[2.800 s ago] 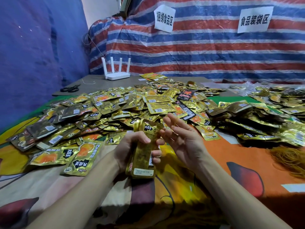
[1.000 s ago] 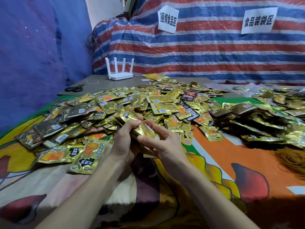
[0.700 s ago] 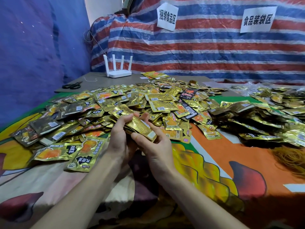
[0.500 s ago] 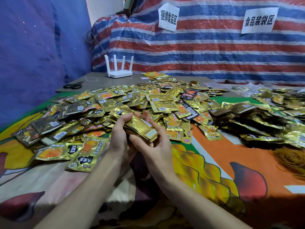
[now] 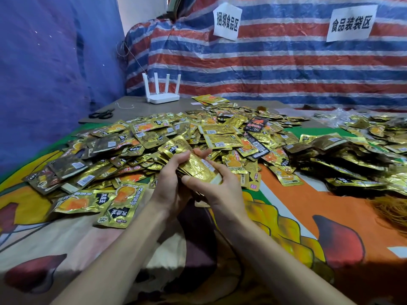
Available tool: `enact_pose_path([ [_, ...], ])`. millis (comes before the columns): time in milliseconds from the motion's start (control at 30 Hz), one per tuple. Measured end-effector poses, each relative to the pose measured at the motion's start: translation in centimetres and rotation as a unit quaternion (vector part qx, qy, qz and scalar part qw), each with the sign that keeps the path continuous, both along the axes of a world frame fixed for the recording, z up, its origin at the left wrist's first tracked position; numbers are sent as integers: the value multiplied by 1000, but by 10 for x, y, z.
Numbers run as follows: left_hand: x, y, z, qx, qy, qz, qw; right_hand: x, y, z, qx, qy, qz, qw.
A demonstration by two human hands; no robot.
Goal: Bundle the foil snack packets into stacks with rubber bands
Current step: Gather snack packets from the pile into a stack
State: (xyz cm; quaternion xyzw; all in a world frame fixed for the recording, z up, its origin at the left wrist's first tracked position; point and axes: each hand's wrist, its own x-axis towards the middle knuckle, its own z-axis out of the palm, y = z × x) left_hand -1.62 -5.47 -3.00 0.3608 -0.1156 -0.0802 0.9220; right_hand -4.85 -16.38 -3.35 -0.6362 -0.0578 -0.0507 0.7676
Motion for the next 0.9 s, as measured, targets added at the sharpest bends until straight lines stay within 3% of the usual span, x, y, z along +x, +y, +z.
enact_pose_path([
  [267, 4, 2, -6, 116, 12, 25, 993, 17, -37, 34, -193, 15, 92, 977],
  [533, 0, 0, -8, 201, 1, 9, 980, 24, -61, 51, -287, 55, 170, 941],
  [633, 0, 0, -11, 204, -11, -7, 979, 23, -61, 47, -276, 40, 152, 948],
  [800, -3, -10, -11, 213, -17, -31, 976, 21, -48, 29, -270, -95, 23, 958],
  [900, -3, -11, -11, 187, 0, -34, 982, 24, -46, 31, -285, -80, 36, 955],
])
